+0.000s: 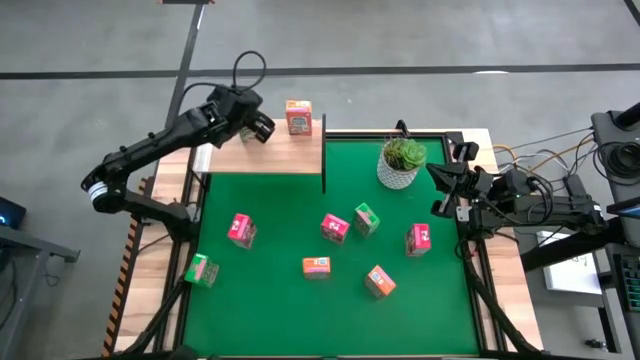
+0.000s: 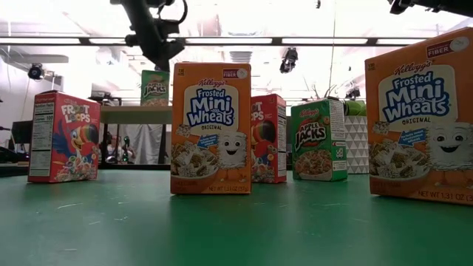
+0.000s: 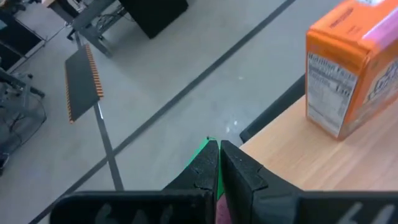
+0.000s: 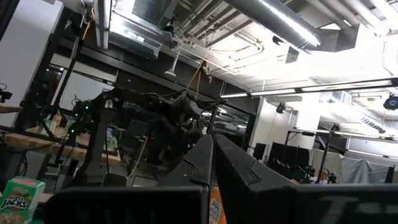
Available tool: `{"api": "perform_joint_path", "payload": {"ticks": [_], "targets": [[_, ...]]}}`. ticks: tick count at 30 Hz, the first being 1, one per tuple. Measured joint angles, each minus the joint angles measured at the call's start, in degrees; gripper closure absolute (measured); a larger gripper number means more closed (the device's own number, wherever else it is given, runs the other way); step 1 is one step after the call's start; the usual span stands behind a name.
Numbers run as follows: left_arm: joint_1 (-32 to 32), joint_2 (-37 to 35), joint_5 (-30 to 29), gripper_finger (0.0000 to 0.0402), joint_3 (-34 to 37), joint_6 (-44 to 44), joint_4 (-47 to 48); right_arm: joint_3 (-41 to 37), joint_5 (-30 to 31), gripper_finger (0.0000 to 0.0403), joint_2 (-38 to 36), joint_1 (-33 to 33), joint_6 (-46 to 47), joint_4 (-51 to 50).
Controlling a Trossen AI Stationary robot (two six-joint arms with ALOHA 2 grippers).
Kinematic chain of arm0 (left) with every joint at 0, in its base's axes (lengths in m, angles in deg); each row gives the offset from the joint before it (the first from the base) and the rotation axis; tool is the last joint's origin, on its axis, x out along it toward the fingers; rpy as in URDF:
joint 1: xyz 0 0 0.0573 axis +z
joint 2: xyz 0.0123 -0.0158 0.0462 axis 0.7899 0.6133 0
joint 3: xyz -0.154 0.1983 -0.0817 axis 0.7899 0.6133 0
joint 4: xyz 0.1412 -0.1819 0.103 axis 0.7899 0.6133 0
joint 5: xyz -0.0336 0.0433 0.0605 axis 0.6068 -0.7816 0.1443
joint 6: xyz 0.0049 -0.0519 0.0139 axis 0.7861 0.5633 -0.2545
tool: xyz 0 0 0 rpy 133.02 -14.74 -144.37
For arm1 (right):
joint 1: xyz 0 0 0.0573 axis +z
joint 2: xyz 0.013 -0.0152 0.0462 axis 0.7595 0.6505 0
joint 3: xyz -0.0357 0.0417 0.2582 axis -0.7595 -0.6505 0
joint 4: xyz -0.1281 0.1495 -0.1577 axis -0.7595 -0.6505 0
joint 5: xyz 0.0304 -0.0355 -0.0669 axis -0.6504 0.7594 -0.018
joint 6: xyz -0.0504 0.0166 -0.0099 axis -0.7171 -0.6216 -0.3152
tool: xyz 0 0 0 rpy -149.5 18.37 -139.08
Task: Stack cereal on shelf
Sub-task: Put the bottom right green cereal box on the shelf
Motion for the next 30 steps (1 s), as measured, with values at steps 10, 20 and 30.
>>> {"api": "perform_joint_path", "payload": {"ticks": [10, 20, 30], "targets": [[0.12, -0.01, -1.80, 0.0400, 0.38, -9.36, 2.13, 0.00, 0.00, 0.0394, 0.00, -0.01, -0.02, -0.02], [0.16, -3.53, -1.97, 0.0400, 0.51, -17.47, 5.45, 0.00, 0.00, 0.0394, 0.00, -0.02, 0.00, -0.02], [-1.21, -8.28, 12.97, 0.0400, -0.71, -1.44, 4.44, 0.00, 0.00, 0.0394, 0.00, 0.00, -0.04, -0.01]]}}
